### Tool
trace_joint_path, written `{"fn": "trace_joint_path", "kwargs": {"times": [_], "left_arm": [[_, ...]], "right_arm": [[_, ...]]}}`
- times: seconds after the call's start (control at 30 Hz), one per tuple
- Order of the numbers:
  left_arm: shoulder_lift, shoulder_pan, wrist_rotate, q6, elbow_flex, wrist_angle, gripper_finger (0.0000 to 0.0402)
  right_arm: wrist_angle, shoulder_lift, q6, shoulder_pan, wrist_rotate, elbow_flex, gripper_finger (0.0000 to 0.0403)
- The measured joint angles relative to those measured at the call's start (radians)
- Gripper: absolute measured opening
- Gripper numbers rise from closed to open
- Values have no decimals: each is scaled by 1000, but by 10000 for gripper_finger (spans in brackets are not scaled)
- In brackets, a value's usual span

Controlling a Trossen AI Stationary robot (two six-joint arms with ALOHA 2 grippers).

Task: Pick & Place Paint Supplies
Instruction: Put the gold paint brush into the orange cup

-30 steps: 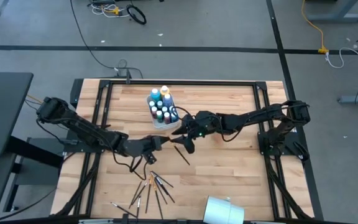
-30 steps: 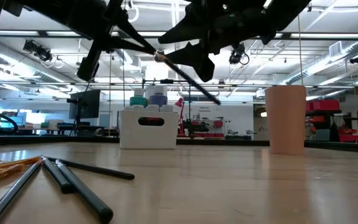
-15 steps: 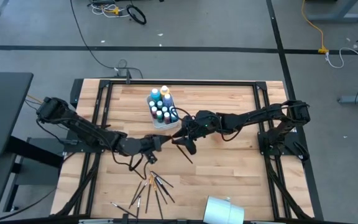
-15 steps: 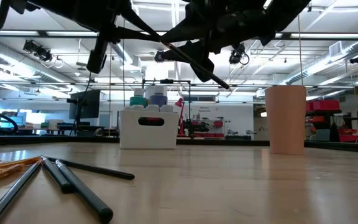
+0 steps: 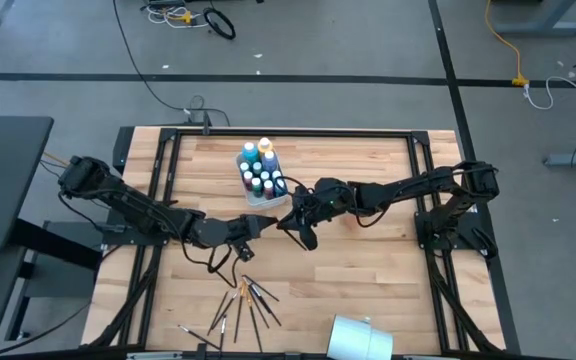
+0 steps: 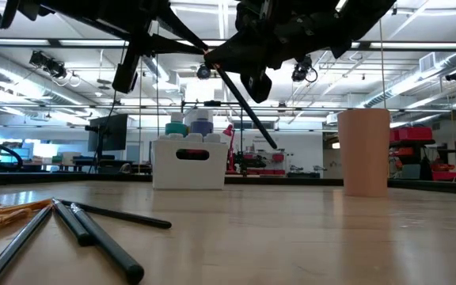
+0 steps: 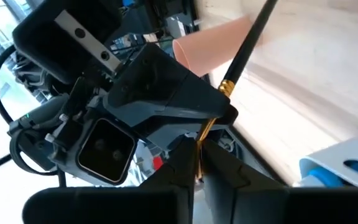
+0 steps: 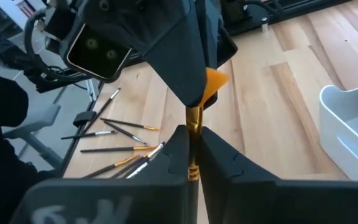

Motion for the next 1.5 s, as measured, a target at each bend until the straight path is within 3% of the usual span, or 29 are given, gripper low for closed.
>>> {"fn": "trace_joint_path", "kwargs": {"times": [0.33,0.47,0.67,0.8,0.97,1.07,1.2,1.37,1.5], "left_arm": [[0,-5,-18,-120,0,-5,55],[1,-15,-76,-132,0,27,64],[0,-14,-186,-285,0,121,77],[-17,-13,-196,-425,0,179,76],[-82,28,-162,-631,0,159,71],[-147,70,-90,-782,0,78,69],[-235,159,141,-1030,-1,-102,68],[-289,271,446,-1251,0,-231,68],[-288,320,593,-1328,-1,-244,68]], "right_arm": [[-28,0,9,-21,-1,0,13],[-58,-5,26,-48,9,1,18],[-168,-92,13,-77,24,1,15],[-256,-222,-64,-66,135,1,15],[-372,-408,-186,-3,368,1,14],[-433,-495,-239,59,550,1,14],[-547,-550,-242,146,745,1,14],[-687,-555,-190,211,907,1,14],[-758,-547,-144,226,973,1,14]]}}
